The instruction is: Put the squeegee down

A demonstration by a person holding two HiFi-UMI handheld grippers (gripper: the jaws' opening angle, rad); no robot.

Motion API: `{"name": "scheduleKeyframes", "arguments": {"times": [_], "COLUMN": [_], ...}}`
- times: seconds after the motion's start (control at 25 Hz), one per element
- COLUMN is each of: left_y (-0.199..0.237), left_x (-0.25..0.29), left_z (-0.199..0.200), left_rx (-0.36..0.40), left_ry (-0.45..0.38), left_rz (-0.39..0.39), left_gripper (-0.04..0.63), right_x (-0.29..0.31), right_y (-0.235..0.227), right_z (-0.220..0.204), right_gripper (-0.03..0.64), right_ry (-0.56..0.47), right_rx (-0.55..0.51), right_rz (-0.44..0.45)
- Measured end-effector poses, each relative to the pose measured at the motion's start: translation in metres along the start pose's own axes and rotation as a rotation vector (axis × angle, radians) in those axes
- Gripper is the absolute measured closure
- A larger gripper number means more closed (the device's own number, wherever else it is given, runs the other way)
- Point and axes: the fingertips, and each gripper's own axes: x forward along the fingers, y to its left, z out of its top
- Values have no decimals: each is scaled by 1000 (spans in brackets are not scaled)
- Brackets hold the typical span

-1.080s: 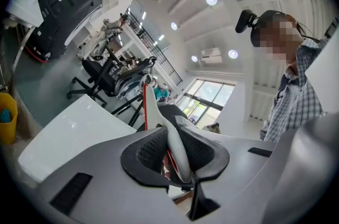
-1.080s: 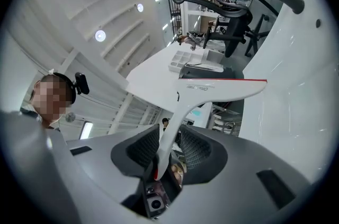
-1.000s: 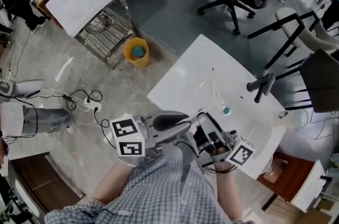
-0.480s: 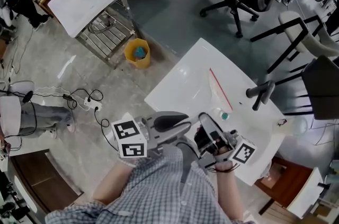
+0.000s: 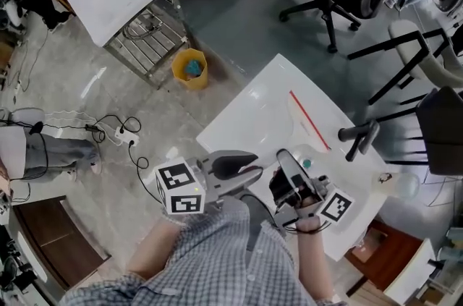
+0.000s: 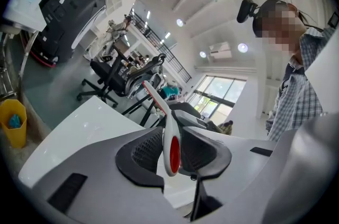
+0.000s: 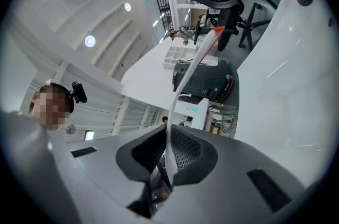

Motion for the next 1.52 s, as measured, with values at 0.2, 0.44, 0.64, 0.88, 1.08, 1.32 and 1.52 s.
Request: {"name": "scheduleKeyframes", "arguments": {"times": [0.2, 0.44, 0.64, 0.88, 1.08, 1.32, 1.52], "left_y": [16, 31, 47, 56, 59, 56, 58], "left_x": [2, 1, -6, -14, -18, -21, -23], "left_z": [0, -2, -2, -5, -4, -5, -7], "left_rx": [-9, -36, -49, -65, -54, -75, -76], "left_ry": [-2, 5, -1, -15, -16, -19, -15], "left_rz": [39, 75, 128, 167, 187, 165, 179], "left_gripper": [488, 488, 489, 531, 580, 588, 588], "right_x": [8, 16, 28, 38, 52, 67, 75], "right_y": [-12, -29, -44, -64, -91, -128, -152], "right_z": [13, 31, 42, 59, 65, 68, 69], "right_gripper": [589, 589, 589, 589, 589, 589, 589], "right_ry": [7, 12, 21, 14, 44, 72, 91], "right_rx": [6, 5, -2, -9, -14, -4, 3], "right_rz": [-17, -42, -60, -93, -138, -205, -251]}}
